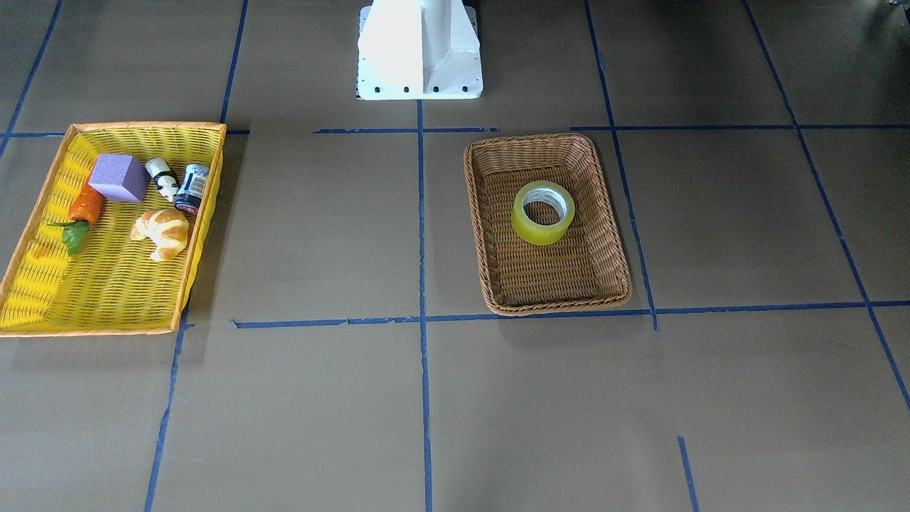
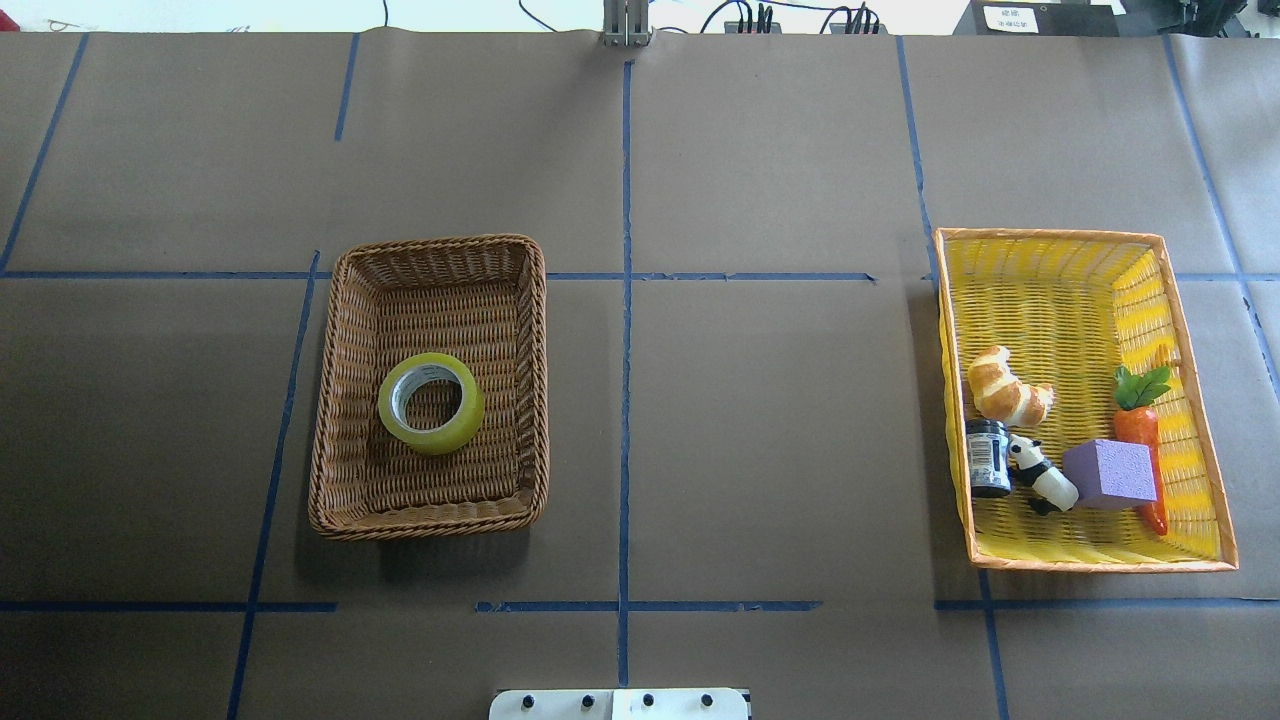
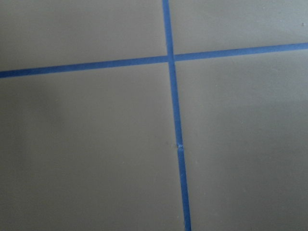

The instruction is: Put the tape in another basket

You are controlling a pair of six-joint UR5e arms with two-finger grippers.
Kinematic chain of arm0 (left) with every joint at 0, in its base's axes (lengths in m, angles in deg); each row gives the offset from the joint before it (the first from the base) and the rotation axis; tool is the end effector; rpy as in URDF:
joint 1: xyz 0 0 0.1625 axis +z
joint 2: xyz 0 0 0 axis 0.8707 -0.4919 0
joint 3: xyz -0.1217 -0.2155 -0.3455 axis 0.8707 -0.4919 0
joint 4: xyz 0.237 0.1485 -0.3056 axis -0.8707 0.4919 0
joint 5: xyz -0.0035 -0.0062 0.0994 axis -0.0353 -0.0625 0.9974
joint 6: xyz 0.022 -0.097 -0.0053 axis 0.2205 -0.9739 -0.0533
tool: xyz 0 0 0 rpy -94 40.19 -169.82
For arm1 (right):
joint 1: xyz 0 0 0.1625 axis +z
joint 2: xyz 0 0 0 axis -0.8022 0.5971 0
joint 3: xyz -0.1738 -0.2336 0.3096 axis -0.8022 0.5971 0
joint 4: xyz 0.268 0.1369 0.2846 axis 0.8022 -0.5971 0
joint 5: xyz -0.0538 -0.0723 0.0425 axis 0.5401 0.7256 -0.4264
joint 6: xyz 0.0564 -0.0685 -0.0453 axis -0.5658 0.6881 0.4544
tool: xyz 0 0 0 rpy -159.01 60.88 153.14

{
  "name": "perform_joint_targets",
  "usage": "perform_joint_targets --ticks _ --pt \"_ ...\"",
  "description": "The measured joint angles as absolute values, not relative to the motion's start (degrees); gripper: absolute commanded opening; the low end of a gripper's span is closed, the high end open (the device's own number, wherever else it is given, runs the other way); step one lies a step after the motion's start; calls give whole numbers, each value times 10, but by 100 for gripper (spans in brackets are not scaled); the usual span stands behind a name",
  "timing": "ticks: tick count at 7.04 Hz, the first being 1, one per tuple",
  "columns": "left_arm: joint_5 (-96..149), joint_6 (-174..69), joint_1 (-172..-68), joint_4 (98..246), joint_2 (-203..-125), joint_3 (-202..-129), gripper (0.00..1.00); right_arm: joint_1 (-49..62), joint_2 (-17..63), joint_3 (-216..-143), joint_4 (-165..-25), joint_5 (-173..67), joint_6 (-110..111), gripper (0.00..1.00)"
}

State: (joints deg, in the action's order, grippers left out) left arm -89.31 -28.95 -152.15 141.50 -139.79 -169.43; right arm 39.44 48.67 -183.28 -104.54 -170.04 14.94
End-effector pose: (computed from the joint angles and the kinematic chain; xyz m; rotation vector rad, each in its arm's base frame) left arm -0.0731 -0.4518 0.6569 0.0171 0.8248 0.0897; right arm 0.0792 -0.4532 0.6334 0.0820 -0.8699 0.0473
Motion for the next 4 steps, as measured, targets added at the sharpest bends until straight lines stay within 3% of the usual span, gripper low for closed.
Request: perform_joint_targets --ticks 4 --pt "-893 -288 -1526 1409 -1397 -1694 100 395 488 -1823 -1045 -1703 150 100"
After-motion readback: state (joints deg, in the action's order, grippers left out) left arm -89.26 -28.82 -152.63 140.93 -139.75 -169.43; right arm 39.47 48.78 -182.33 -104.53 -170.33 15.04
